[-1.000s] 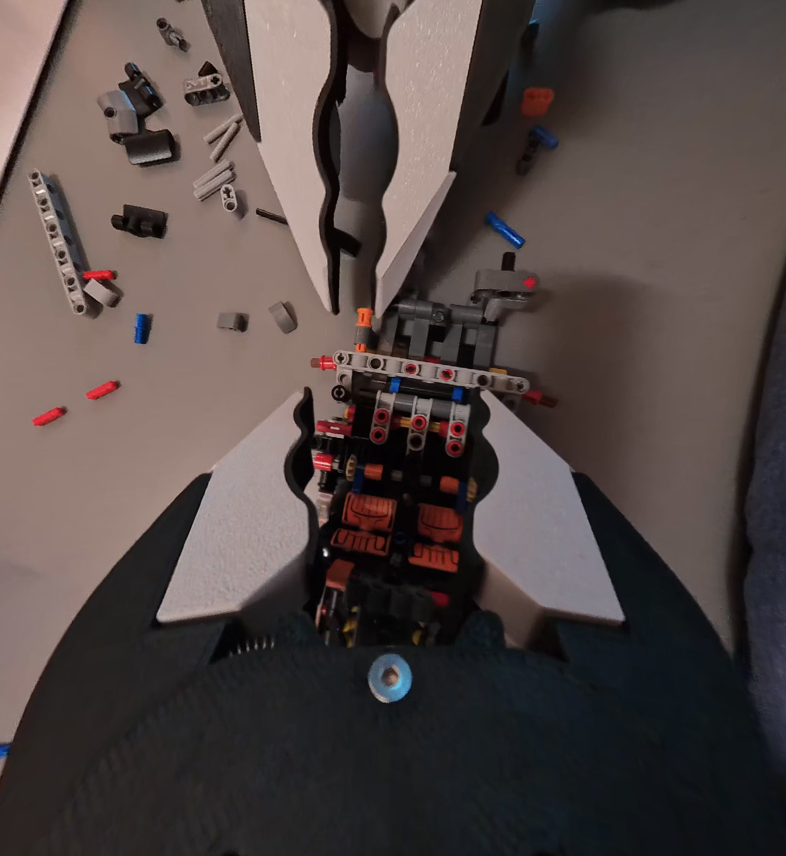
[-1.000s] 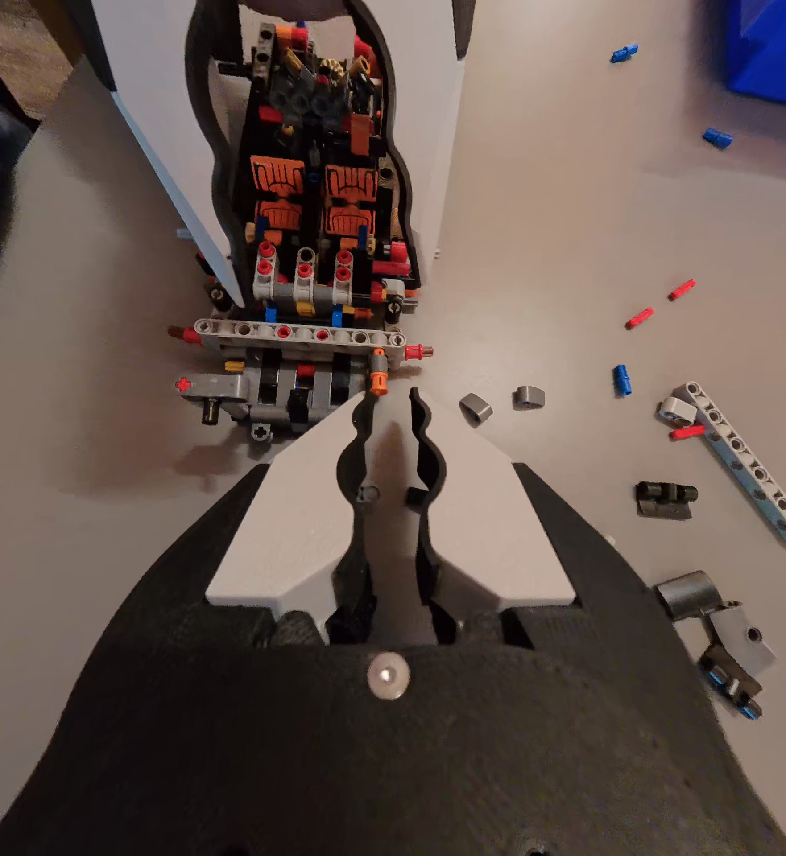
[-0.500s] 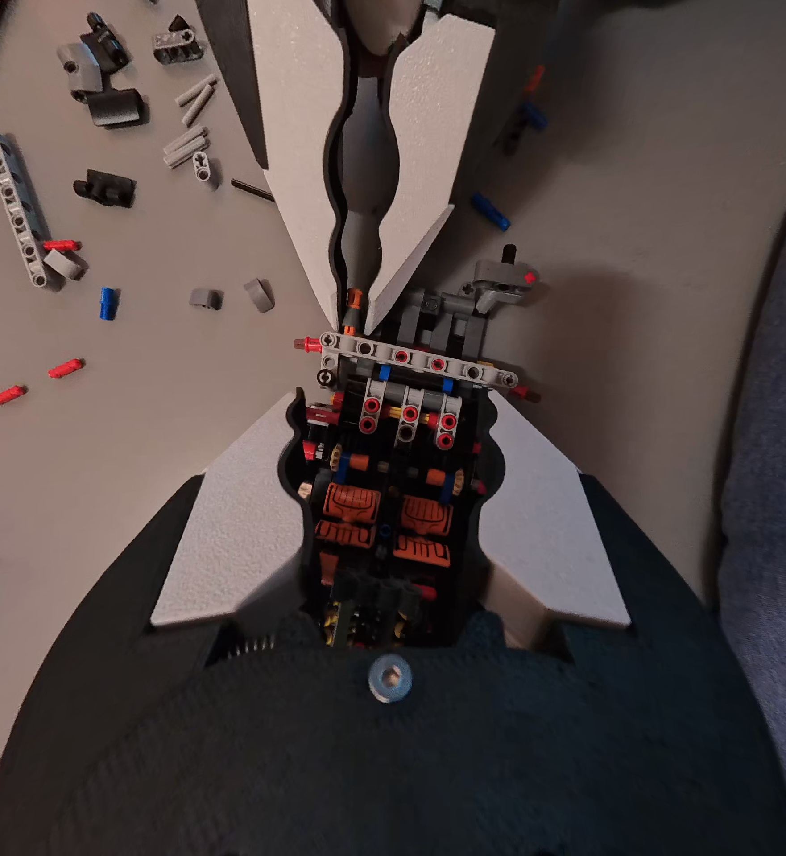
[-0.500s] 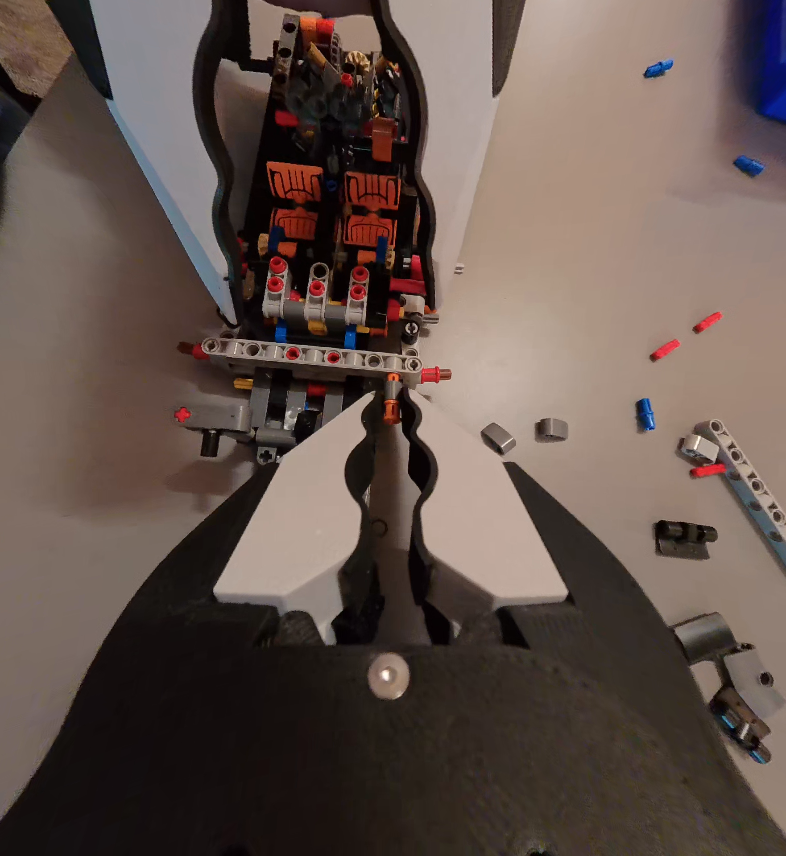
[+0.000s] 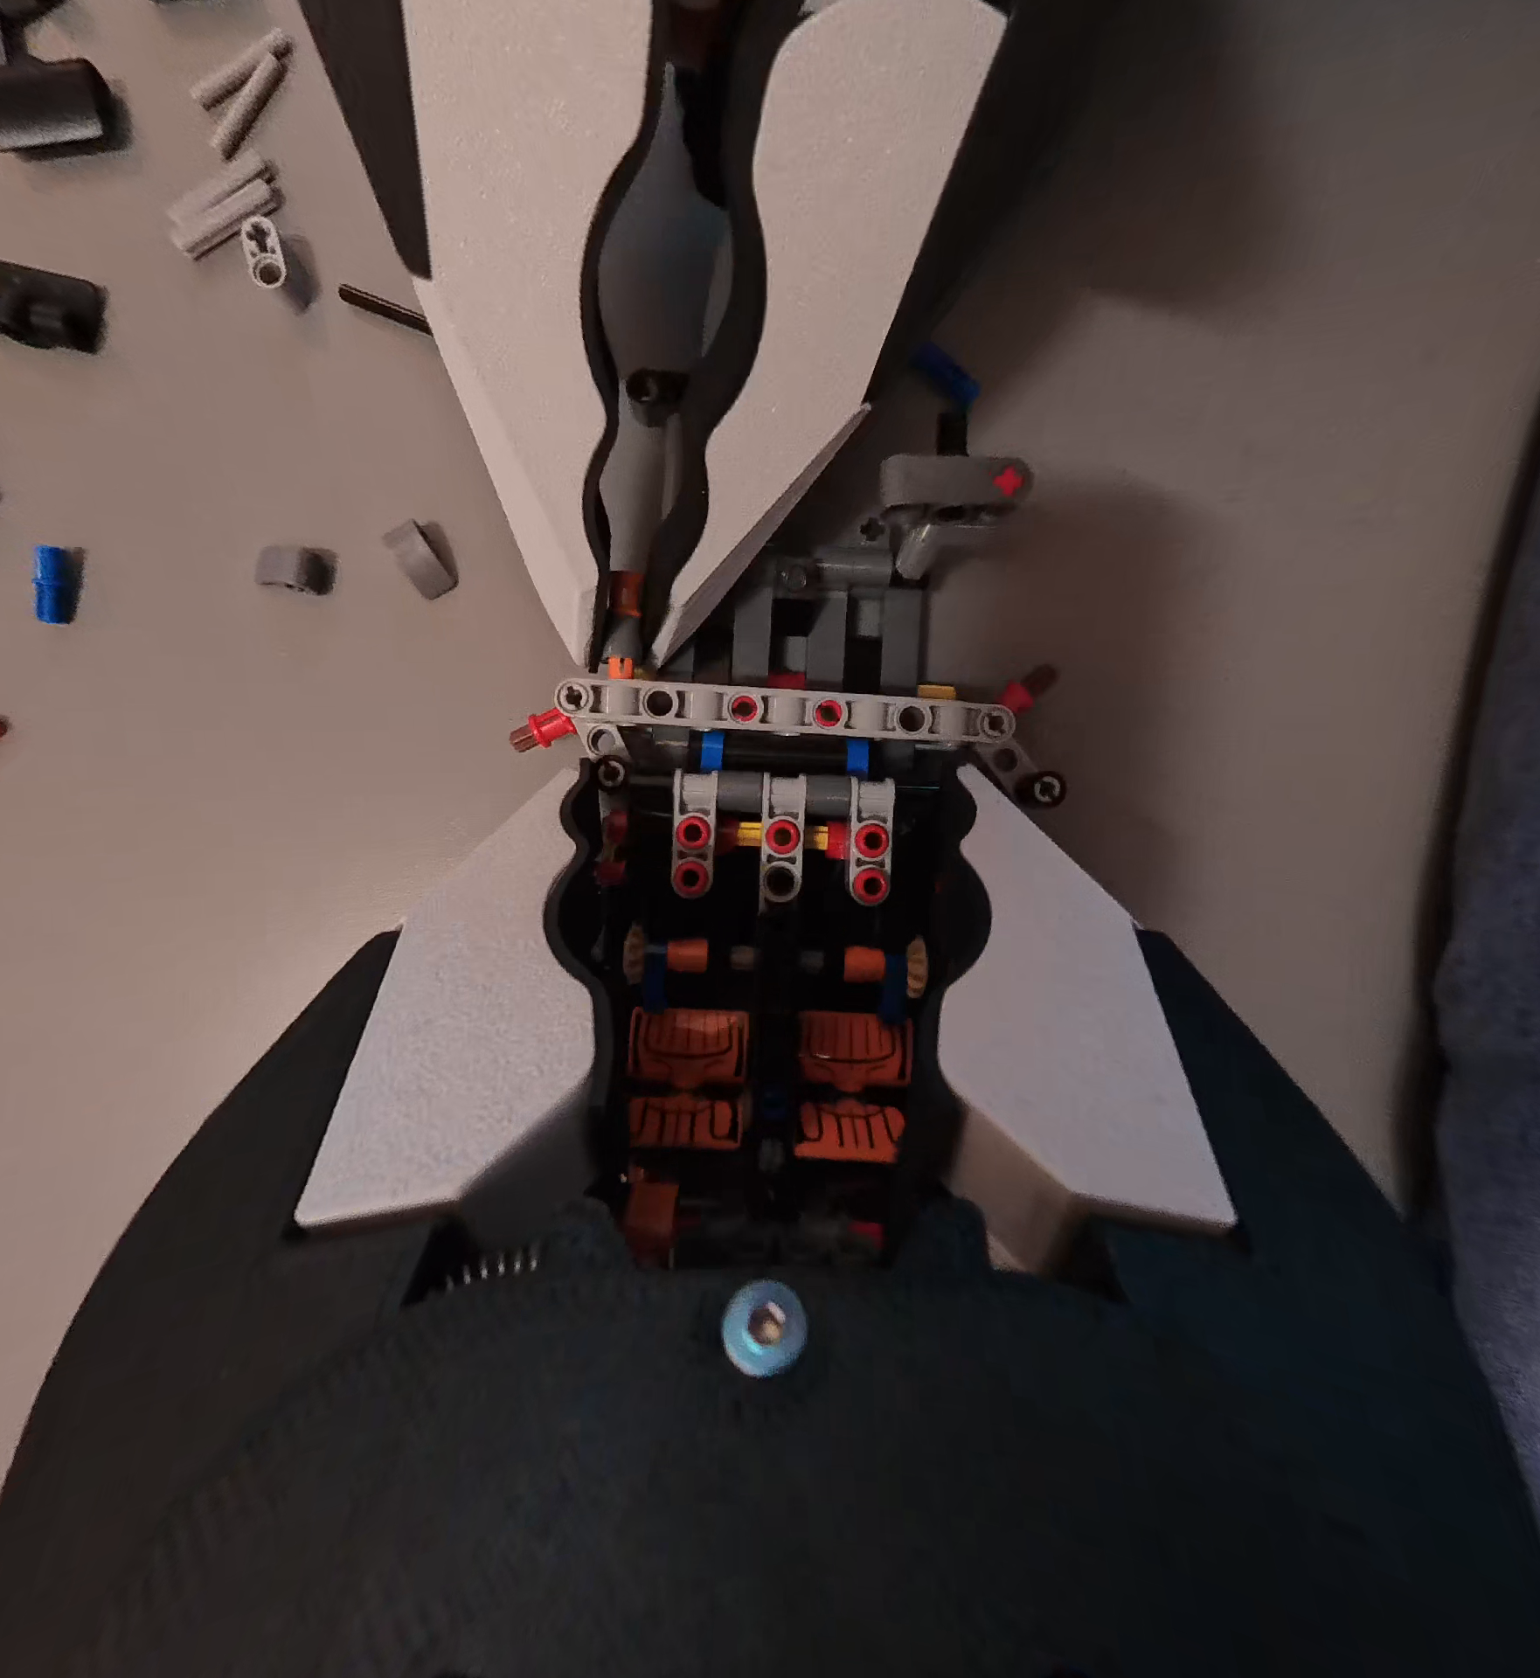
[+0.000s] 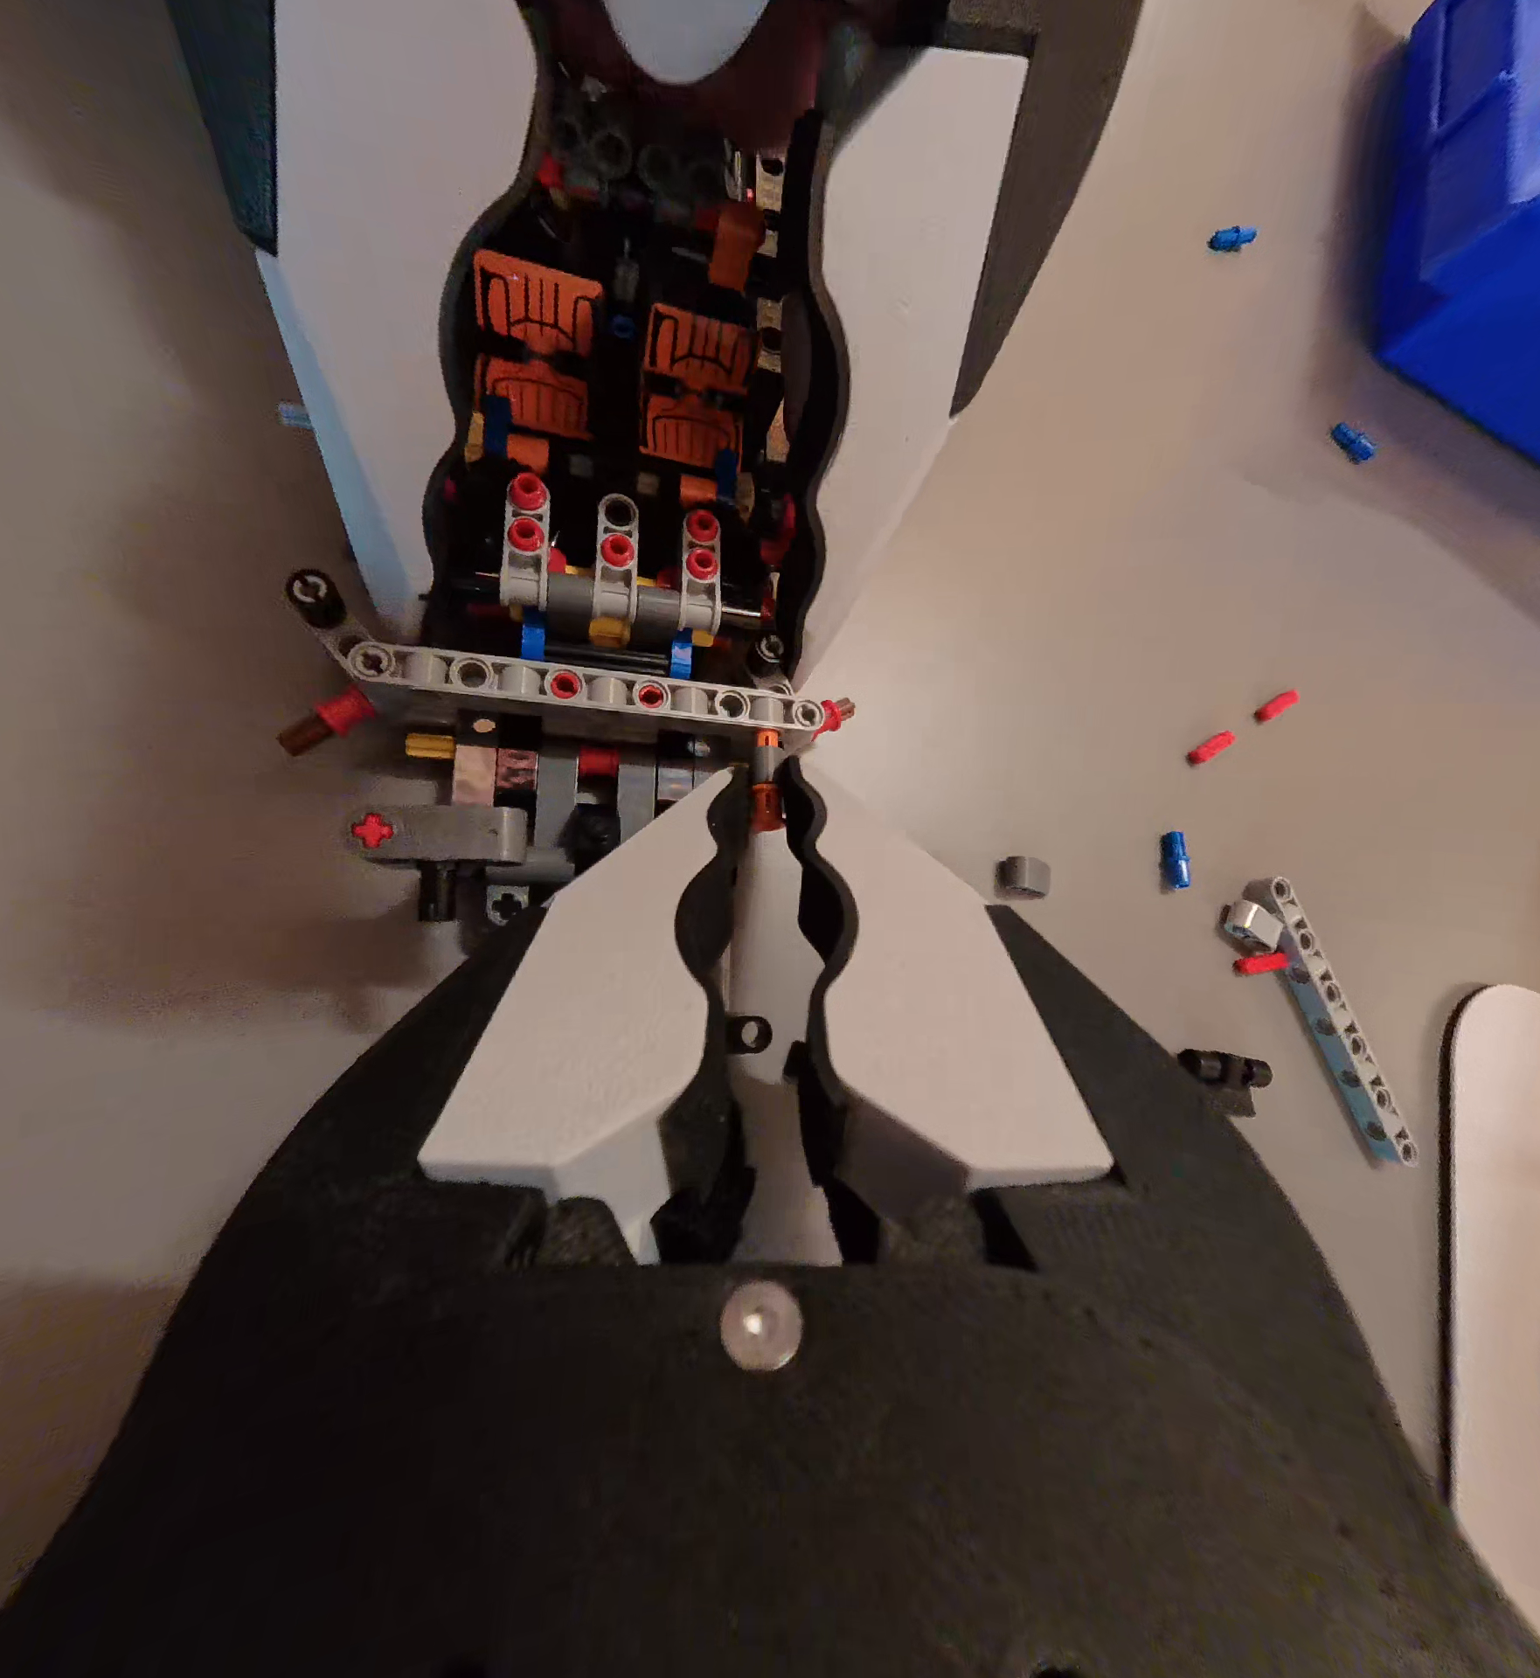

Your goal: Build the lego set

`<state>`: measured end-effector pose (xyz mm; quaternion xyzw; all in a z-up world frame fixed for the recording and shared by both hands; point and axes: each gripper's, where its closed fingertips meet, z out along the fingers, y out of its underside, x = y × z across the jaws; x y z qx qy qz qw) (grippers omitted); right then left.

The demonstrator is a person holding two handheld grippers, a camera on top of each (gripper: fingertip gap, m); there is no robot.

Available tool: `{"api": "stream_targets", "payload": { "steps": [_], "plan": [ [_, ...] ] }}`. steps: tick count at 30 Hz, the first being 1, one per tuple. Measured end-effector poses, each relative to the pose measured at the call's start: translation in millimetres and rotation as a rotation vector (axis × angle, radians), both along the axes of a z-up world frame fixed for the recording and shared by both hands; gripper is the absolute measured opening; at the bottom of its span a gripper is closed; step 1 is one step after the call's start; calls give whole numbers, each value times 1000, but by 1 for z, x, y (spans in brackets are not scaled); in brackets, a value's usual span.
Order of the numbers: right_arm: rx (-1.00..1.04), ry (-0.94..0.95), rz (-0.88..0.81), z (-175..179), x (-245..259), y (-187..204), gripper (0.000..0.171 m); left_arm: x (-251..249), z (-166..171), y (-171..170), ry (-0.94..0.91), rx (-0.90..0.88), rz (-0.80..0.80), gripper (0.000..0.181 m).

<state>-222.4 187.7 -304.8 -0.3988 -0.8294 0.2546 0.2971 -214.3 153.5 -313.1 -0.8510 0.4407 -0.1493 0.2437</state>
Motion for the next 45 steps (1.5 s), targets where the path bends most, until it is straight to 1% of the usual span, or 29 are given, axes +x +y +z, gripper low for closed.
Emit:
{"api": "stream_targets", "payload": {
  "steps": [4, 7, 10, 14, 21, 32, 42, 45],
  "plan": [
    [-12, -3, 4, 0, 0, 0, 5, -1, 0, 0, 3, 1, 0, 72],
    [-99, -34, -10, 0, 0, -1, 5, -2, 1, 1, 20, 8, 2, 74],
    [-134, -46, -19, 3, 1, 1, 6, -5, 3, 2, 30, 15, 14, 74],
    [-94, -63, 0, 1, 2, 2, 6, -6, 5, 1, 42, 19, 22, 73],
    [-46, -41, 30, 0, 0, 2, 5, -7, 3, 1, 68, 6, 40, 71],
    [14, -18, 59, -1, -5, 2, 5, -5, -2, 1, 28, -2, 59, 71],
    [-158, -47, 13, -2, -10, -2, 6, -8, -2, -1, 19, -1, 66, 72],
    [-191, -72, -21, -1, -8, 1, 14, -9, -2, -1, 33, 14, 67, 72]
  ]
}}
